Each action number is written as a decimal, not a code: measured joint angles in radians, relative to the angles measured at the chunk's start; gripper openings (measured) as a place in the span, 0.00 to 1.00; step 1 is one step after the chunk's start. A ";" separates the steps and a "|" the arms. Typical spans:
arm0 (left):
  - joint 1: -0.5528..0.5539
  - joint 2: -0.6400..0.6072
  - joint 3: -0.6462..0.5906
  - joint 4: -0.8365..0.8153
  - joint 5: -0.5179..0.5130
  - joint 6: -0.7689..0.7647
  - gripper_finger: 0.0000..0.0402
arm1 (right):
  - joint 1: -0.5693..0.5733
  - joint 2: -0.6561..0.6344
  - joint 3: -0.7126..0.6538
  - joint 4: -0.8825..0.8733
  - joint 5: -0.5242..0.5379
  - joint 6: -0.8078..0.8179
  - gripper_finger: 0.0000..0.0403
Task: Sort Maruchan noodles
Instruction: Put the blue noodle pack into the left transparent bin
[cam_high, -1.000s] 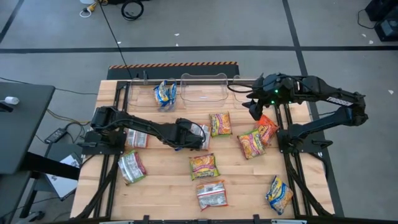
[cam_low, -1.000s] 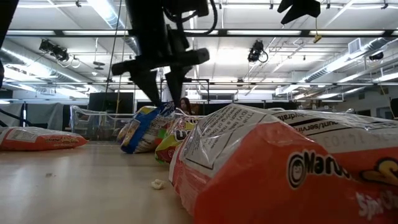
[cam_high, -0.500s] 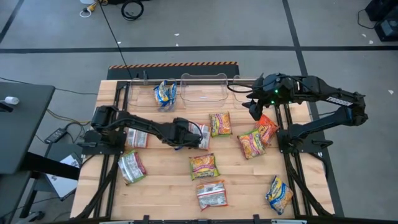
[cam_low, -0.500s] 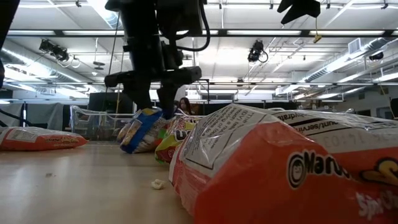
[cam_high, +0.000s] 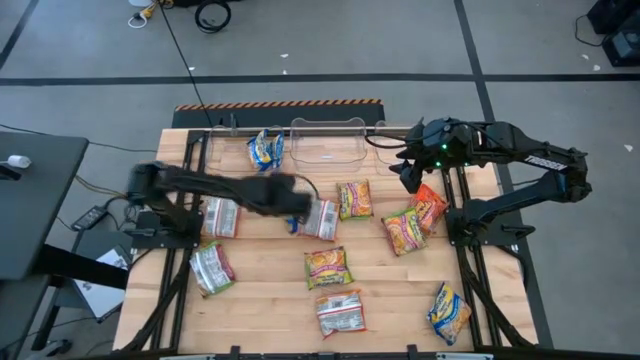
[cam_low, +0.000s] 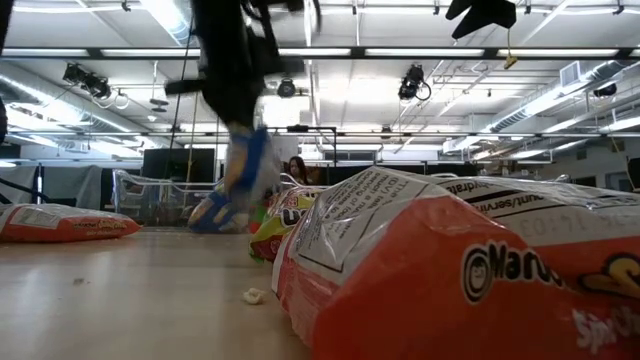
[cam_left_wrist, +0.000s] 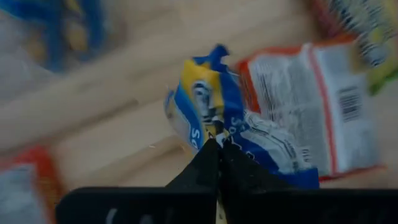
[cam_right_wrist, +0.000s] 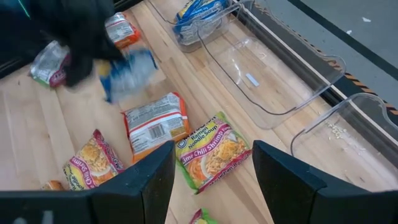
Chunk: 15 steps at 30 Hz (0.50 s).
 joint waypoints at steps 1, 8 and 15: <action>0.009 -0.051 0.005 -0.028 0.000 0.026 0.01 | 0.000 0.000 0.000 0.000 -0.001 0.000 0.54; 0.176 -0.389 0.012 -0.244 -0.018 0.234 0.01 | 0.000 0.000 0.000 0.000 -0.027 0.021 0.54; 0.510 -0.470 -0.036 -0.273 -0.097 0.512 0.00 | 0.001 0.000 0.000 0.000 -0.001 0.075 0.54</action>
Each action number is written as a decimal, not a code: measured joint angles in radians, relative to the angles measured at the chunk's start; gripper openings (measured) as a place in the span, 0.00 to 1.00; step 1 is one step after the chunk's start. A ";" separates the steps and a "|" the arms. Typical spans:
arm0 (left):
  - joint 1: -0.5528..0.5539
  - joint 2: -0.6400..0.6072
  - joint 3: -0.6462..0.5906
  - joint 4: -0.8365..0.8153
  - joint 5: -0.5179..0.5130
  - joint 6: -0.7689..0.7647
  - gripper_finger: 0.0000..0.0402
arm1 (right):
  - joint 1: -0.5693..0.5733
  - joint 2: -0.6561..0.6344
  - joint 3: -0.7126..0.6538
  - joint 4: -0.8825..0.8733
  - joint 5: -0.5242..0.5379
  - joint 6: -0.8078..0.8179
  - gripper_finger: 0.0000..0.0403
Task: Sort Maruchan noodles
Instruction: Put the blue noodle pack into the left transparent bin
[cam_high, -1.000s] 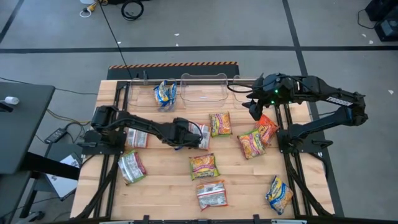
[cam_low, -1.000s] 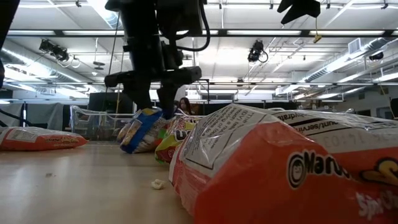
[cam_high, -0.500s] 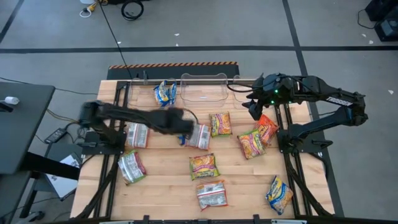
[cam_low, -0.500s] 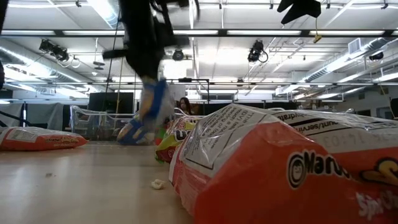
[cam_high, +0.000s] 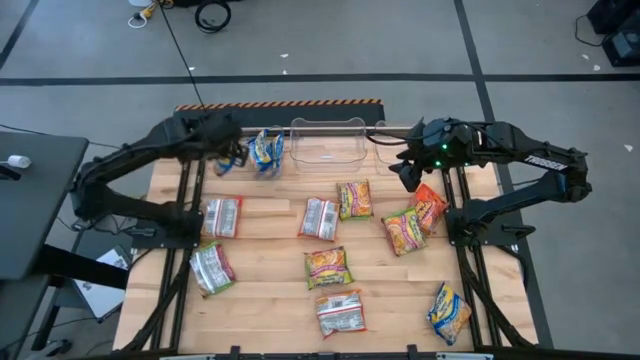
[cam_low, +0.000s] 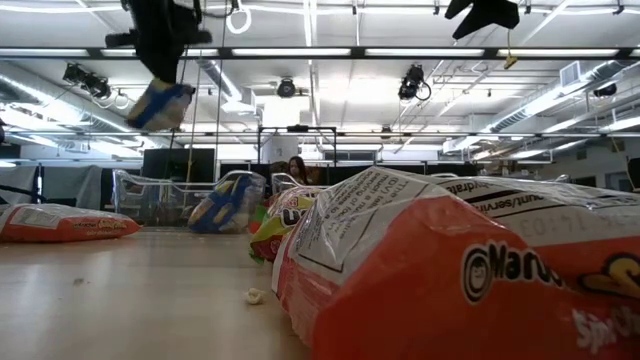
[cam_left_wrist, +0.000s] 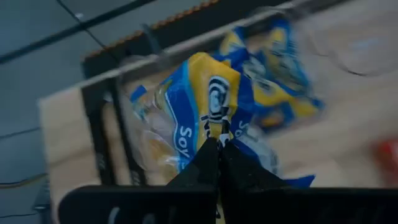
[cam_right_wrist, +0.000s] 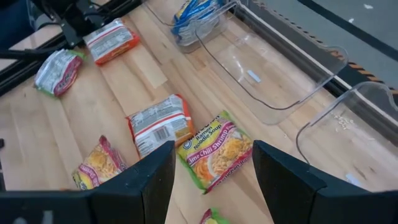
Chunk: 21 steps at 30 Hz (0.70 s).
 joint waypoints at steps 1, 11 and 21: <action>0.045 0.001 -0.022 0.036 0.009 0.048 0.00 | 0.002 0.000 0.000 0.000 0.001 0.012 0.54; 0.382 0.009 -0.362 0.536 0.267 0.371 0.00 | 0.066 0.000 0.000 0.000 0.005 0.171 0.54; 0.441 0.017 -0.534 0.824 0.378 0.448 0.00 | 0.128 0.039 0.000 0.012 0.061 0.254 0.55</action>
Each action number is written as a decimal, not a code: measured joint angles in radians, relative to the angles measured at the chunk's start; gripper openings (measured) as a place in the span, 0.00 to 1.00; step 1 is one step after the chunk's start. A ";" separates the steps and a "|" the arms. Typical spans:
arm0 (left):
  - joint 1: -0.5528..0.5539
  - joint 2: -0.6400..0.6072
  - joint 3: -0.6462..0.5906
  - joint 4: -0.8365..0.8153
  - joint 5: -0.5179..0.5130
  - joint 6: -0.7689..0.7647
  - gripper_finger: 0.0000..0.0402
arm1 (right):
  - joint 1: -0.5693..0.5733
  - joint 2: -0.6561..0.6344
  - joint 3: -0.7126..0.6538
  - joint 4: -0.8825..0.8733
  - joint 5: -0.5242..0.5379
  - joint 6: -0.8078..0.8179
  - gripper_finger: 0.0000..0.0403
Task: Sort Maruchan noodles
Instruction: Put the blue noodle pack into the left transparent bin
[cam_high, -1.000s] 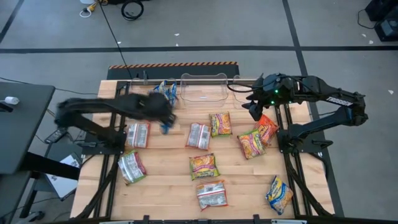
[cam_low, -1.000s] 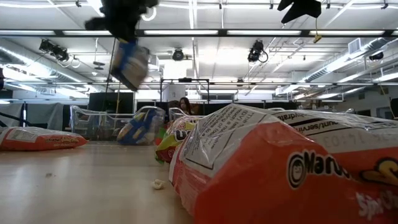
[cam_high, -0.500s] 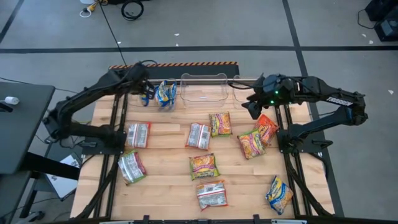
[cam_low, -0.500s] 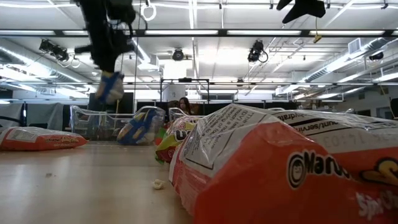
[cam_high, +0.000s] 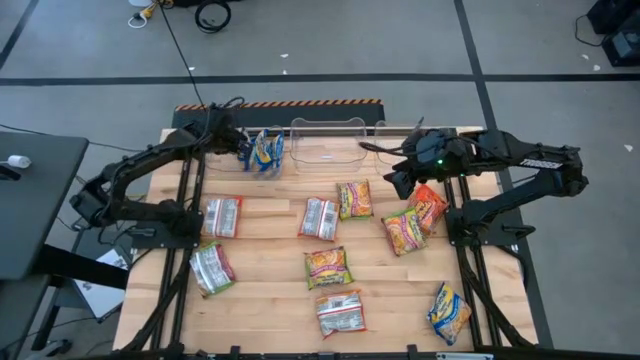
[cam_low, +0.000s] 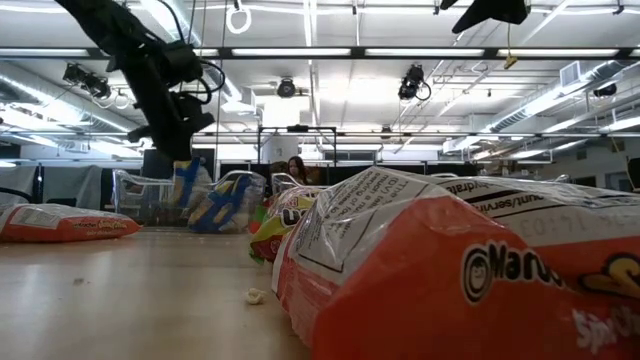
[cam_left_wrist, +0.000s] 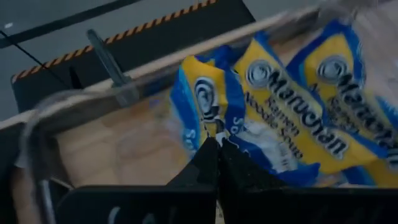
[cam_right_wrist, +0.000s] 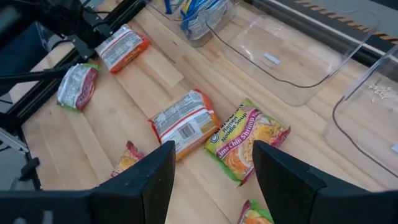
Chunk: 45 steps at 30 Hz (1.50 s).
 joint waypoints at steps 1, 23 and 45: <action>-0.002 0.010 -0.008 0.006 0.003 0.006 0.01 | 0.000 0.006 0.000 0.003 -0.001 0.001 0.55; -0.040 0.096 -0.003 -0.027 0.054 -0.035 0.28 | -0.001 0.151 0.000 0.034 -0.004 -0.090 0.55; -0.543 -0.195 0.268 -0.205 0.249 -0.123 0.41 | 0.425 0.383 0.000 -0.232 -0.144 0.114 0.55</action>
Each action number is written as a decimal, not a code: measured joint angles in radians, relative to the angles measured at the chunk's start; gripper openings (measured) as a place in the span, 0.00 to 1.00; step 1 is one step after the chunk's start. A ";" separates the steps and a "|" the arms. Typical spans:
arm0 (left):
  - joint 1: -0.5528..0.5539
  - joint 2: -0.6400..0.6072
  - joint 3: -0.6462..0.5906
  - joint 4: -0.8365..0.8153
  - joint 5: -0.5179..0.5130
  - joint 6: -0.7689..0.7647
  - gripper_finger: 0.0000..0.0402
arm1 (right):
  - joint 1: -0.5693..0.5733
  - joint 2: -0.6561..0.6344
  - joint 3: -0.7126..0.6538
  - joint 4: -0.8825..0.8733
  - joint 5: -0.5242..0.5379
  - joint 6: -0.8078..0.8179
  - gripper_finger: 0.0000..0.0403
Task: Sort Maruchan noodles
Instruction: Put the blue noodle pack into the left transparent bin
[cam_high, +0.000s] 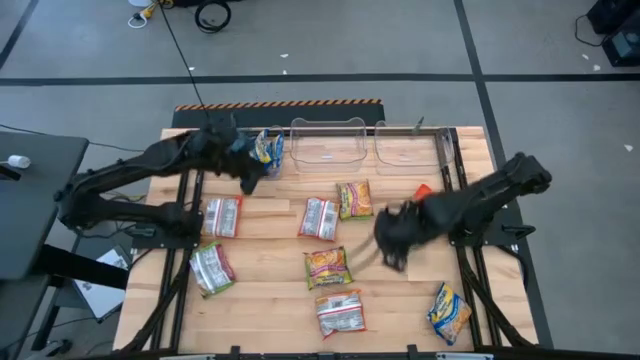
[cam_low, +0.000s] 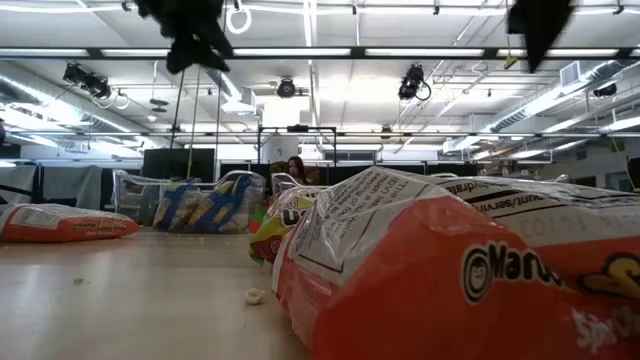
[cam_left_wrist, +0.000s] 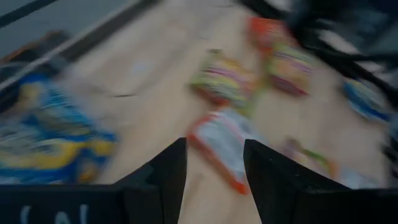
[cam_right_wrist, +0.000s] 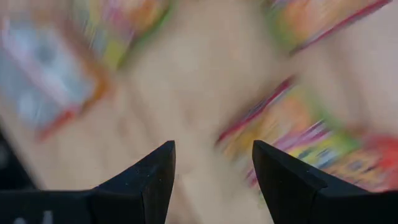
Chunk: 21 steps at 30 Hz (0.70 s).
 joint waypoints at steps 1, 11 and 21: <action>-0.050 -0.013 0.000 -0.002 0.000 -0.005 0.41 | 0.037 0.021 0.000 -0.004 -0.043 0.002 0.55; -0.579 -0.070 0.000 -0.002 -0.198 -0.311 0.41 | 0.324 0.160 -0.006 -0.095 -0.475 -0.288 0.55; -0.977 -0.042 -0.099 0.059 -0.580 -0.658 0.41 | 0.357 0.224 -0.246 0.188 -0.635 -0.497 0.55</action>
